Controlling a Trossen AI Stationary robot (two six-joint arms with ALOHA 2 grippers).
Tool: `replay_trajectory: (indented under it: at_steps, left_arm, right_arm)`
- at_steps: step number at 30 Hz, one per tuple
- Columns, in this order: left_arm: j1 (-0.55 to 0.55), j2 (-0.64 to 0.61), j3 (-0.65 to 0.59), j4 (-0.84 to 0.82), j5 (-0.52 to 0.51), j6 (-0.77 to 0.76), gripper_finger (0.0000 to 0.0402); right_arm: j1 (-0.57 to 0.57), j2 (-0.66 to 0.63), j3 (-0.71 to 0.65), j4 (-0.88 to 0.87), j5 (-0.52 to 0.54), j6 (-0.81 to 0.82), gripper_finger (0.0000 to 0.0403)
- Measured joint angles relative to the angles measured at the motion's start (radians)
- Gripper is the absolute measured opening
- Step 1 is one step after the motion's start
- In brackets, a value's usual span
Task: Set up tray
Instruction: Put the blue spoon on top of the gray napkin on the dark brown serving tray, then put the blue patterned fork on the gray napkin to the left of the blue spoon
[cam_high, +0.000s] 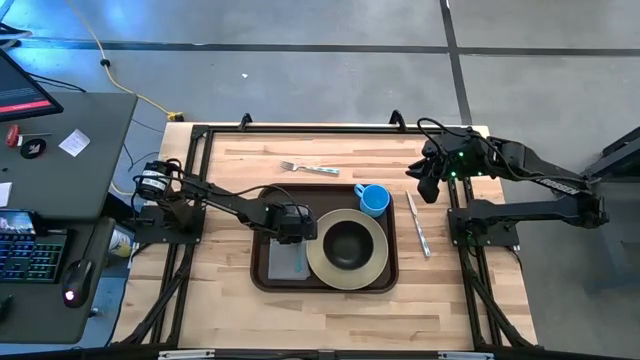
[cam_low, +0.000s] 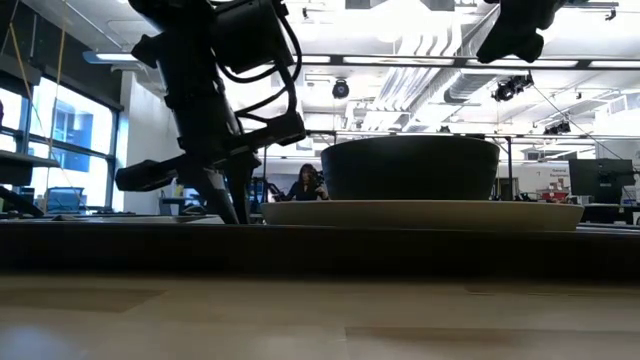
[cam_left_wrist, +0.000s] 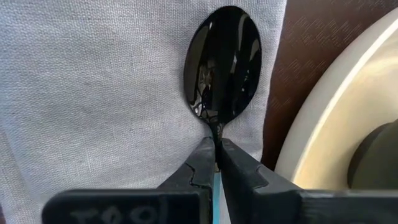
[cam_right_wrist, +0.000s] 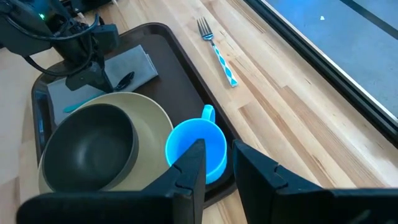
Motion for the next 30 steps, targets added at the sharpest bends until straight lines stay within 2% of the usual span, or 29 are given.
replay_trajectory:
  at_steps: [4,12,17,23,30]
  left_arm:
    - [0.000,0.000,0.000,0.000,0.010,0.000,0.0069]
    - [0.000,-0.001,0.000,0.006,0.025,-0.001,0.0165]
    - [0.000,-0.003,0.000,0.022,0.026,-0.001,0.0205]
    - [0.000,-0.012,0.038,-0.010,0.037,0.019,0.0215]
    - [0.041,-0.013,0.195,-0.262,0.028,0.167,0.0196]
  right_arm:
    - [0.000,0.000,0.000,0.000,0.000,0.000,0.0071]
    - [0.000,0.000,0.000,0.000,0.000,0.000,0.0071]
    - [0.000,0.000,0.000,0.000,0.000,0.000,0.0071]
    - [0.000,0.000,0.000,0.000,0.000,0.000,0.0071]
    - [0.000,0.000,0.000,0.000,0.000,0.000,0.0071]
